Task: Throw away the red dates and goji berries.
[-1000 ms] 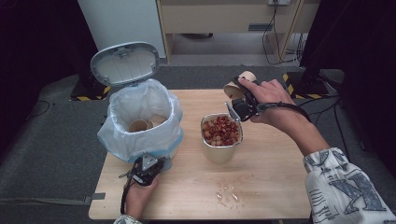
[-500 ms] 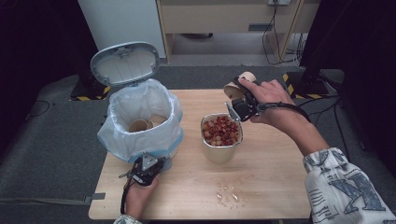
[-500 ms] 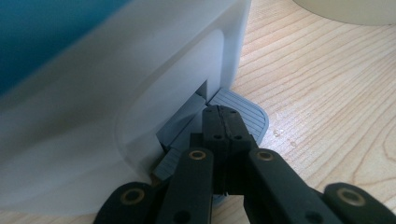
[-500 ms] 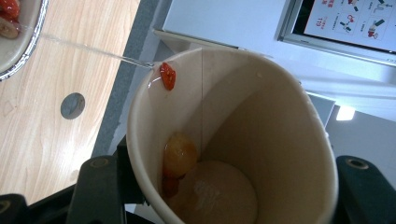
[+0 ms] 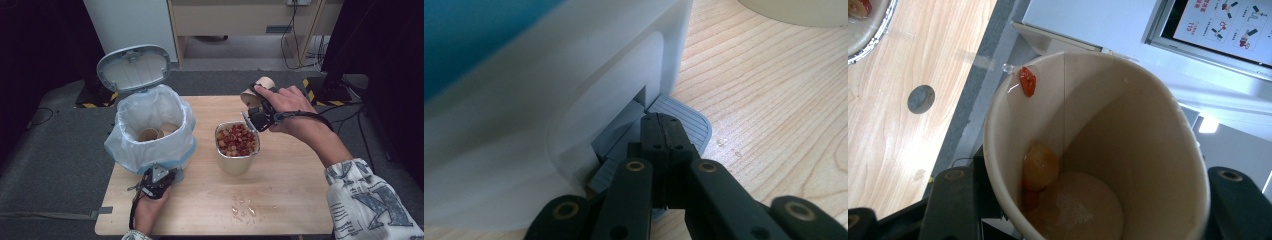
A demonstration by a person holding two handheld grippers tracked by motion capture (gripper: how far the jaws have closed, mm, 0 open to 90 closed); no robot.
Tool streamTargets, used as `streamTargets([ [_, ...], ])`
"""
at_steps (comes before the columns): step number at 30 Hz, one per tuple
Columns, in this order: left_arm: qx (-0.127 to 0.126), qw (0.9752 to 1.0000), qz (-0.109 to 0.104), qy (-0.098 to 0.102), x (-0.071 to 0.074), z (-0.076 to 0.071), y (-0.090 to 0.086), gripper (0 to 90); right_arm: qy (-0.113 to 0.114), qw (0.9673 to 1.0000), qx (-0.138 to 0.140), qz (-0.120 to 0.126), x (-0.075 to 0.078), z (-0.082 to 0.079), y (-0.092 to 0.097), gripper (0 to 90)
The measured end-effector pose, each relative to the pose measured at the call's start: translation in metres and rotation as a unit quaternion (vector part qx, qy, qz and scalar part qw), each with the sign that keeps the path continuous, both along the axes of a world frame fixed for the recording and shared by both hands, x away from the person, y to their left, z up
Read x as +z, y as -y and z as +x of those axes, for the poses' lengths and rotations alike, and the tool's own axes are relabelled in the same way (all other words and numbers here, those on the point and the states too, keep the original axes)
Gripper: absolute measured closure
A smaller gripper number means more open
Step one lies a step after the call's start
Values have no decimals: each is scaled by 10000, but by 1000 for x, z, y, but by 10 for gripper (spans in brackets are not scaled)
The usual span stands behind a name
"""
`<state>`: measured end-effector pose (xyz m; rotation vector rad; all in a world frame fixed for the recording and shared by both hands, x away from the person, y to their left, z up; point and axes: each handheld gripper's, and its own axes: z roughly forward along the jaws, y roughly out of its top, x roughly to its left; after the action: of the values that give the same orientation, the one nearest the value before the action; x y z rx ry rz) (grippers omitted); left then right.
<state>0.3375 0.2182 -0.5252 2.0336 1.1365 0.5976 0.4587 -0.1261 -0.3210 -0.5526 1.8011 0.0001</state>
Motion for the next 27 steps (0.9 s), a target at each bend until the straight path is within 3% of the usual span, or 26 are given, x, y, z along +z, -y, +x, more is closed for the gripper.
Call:
streamTargets([
  [5,1,10000,0,0,0,0,0,892,-59,9999,-10,97,2,0,-2,381],
  [10,0,10000,1,-1,0,0,0,892,-238,9989,-66,404,4,0,-2,381],
  [15,1,10000,-1,-3,0,0,0,892,-355,9978,-65,558,1,2,-1,381],
  [20,1,10000,-3,-2,0,0,0,892,-610,9932,-99,988,0,5,0,381],
  [27,0,10000,-6,-4,0,0,0,892,-712,9911,-100,1122,0,6,0,381],
])
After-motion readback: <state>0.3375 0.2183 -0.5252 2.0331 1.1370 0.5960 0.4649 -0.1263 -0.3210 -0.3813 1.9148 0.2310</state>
